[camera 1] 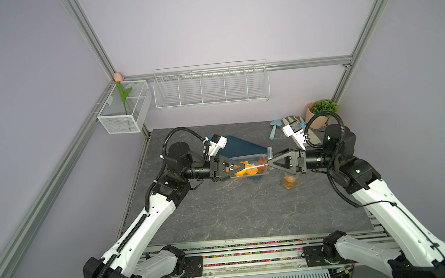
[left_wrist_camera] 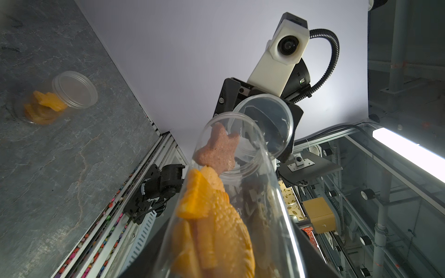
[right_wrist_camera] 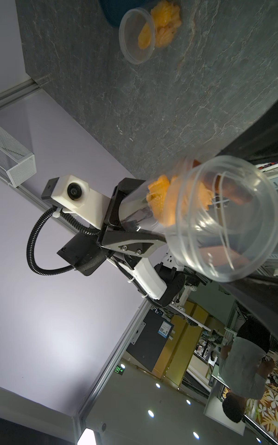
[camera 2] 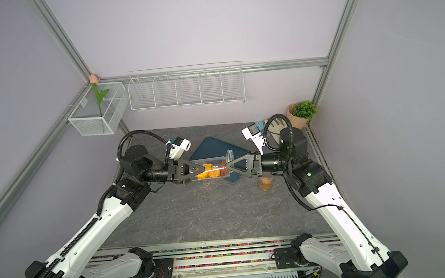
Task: Pour the cookies out of the jar
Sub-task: Unscrew the lid from the jar, then place the lid at the center of the board.
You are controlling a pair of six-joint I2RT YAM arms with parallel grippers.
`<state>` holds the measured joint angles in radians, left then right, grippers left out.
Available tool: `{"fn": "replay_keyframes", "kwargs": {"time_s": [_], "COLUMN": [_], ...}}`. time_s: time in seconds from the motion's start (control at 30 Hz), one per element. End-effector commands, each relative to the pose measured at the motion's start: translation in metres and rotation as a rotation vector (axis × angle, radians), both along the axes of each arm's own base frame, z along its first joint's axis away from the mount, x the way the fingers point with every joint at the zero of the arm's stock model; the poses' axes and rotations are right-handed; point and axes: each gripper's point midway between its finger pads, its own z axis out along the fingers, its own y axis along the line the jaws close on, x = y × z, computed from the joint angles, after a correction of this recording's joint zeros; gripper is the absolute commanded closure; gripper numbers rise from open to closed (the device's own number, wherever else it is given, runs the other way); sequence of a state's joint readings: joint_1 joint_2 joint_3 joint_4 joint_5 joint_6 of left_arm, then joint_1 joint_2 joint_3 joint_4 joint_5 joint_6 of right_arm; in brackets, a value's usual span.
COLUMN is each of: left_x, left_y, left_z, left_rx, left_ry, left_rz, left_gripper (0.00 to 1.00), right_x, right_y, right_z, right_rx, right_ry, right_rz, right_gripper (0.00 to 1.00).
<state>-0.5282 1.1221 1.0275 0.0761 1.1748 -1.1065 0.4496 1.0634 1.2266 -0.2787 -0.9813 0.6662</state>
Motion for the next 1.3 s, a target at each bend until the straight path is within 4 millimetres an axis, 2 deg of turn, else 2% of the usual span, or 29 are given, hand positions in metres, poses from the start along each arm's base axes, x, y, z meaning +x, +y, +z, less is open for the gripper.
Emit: {"fn": "replay_keyframes", "kwargs": {"time_s": [0.0,0.27,0.53,0.9,1.13,1.27], "left_x": [0.006,0.022,0.029,0.034,0.036,0.039], "left_y": [0.0,0.006,0.008,0.013,0.013,0.014], "left_z": [0.01,0.02,0.023,0.047,0.045,0.044], "left_rx": [-0.045,-0.12,-0.151,-0.224,-0.23,-0.228], "left_ry": [-0.035,-0.056,-0.07,-0.101,-0.099,-0.095], "left_rz": [0.019,0.072,0.086,0.096,0.097,0.1], "left_gripper": [0.44,0.44,0.44,0.44,0.44,0.44], "right_x": [0.004,0.02,0.035,0.054,0.059,0.063], "right_y": [0.004,0.008,0.007,0.0,-0.003,-0.01], "right_z": [0.005,0.014,0.037,0.04,0.047,0.044], "right_rx": [0.015,0.005,0.045,0.065,0.086,0.082], "right_ry": [-0.009,-0.019,-0.052,-0.031,-0.032,-0.01], "right_rz": [0.003,-0.029,-0.076,-0.12,-0.127,-0.149], "right_gripper": [0.35,0.36,0.36,0.37,0.37,0.37]}}
